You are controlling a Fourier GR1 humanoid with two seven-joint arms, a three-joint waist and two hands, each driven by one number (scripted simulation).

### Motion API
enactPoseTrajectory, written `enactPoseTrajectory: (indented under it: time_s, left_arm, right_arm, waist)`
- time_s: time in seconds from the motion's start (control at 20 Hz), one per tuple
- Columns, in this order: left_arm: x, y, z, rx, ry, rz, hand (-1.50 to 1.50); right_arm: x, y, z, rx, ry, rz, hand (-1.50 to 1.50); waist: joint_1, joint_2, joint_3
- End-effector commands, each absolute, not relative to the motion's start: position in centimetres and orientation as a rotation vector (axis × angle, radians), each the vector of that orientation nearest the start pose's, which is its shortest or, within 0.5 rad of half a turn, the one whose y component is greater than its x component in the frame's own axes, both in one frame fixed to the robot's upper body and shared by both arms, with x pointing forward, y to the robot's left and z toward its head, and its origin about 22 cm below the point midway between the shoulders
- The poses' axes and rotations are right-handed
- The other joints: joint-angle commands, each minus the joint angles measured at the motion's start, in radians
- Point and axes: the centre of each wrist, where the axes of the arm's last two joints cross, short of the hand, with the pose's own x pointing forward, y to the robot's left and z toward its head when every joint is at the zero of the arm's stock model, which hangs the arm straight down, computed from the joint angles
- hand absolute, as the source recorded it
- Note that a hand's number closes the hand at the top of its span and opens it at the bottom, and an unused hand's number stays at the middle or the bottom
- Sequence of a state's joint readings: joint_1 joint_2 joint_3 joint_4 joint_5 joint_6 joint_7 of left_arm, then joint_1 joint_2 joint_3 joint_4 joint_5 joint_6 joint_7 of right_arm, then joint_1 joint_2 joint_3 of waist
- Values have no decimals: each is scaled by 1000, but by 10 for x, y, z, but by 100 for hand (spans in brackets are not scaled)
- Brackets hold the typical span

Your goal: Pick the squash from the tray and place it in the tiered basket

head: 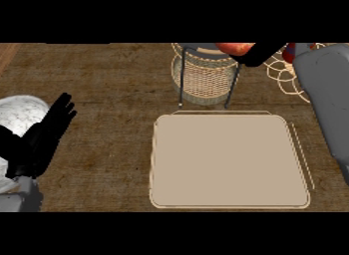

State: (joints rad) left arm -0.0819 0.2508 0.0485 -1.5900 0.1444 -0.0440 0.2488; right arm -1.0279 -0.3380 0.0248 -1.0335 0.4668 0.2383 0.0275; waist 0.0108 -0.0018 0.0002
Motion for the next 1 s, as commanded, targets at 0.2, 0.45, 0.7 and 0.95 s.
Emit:
enactPoseTrajectory:
  time_s: [0.2,0.45,0.7,0.95]
  left_arm:
    - [259,283,34,53,-1420,-107,0]
    - [265,291,55,65,-1427,-121,0]
    - [267,281,33,57,-1414,-111,0]
    - [258,281,55,62,-1430,-125,0]
  right_arm:
    - [443,-176,210,-522,-1772,999,150]
    - [444,-166,191,-590,-1794,979,150]
    - [444,-124,167,-632,-1836,960,150]
    - [452,-121,152,-581,-1907,760,150]
  waist:
    - [7,6,-1]
    - [10,6,0]
    - [12,9,-1]
    - [24,9,0]
